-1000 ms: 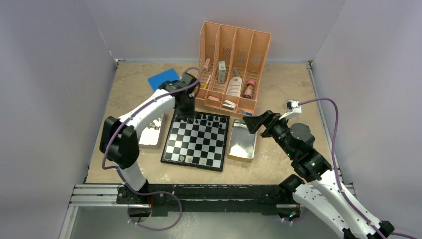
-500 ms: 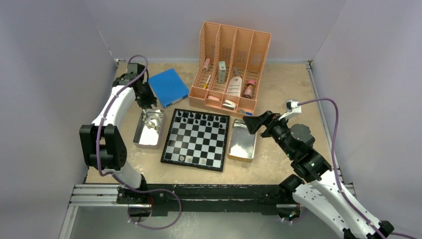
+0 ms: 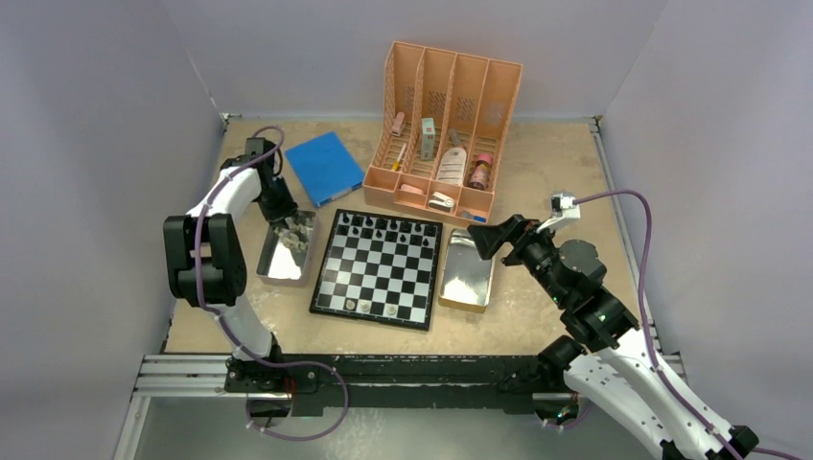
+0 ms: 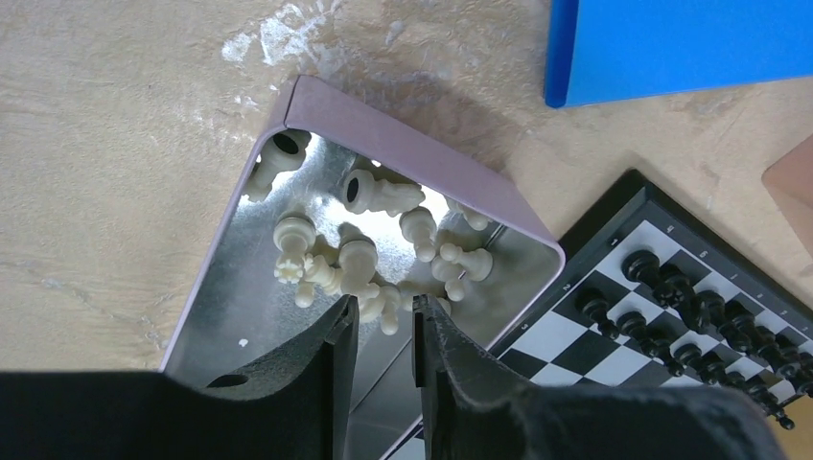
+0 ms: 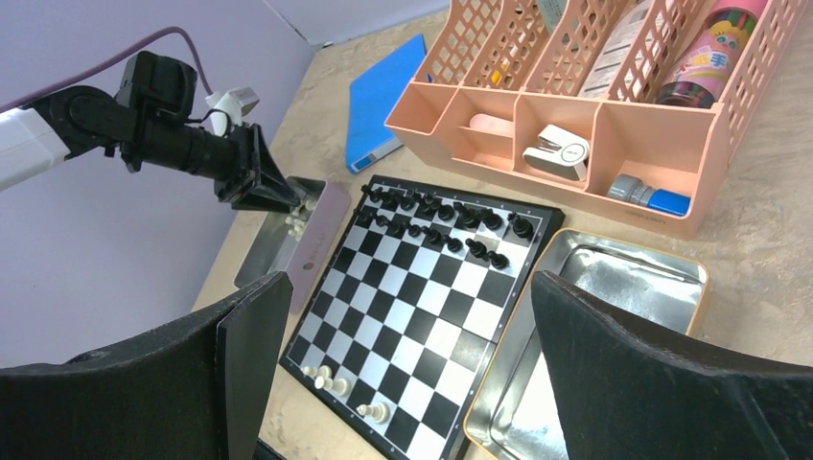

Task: Set up the chess pieces on the board
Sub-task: Pick up the chess piece from the storage box.

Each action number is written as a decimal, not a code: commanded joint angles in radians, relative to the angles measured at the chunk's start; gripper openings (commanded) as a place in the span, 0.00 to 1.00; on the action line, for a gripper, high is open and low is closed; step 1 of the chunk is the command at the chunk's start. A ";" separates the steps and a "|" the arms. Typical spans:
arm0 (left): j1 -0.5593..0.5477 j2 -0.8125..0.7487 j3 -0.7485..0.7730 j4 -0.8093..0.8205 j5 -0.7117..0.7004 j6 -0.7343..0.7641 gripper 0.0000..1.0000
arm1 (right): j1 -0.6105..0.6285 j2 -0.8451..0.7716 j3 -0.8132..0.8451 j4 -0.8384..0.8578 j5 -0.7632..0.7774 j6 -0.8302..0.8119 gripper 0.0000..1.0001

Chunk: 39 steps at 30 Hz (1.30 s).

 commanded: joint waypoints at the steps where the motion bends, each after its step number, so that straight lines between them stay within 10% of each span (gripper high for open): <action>1: 0.008 0.012 0.009 0.007 -0.006 0.021 0.27 | 0.003 -0.004 0.012 0.042 0.004 -0.019 0.97; 39: 0.008 0.092 -0.007 -0.030 -0.003 0.028 0.26 | 0.003 -0.026 0.014 0.027 0.018 -0.030 0.97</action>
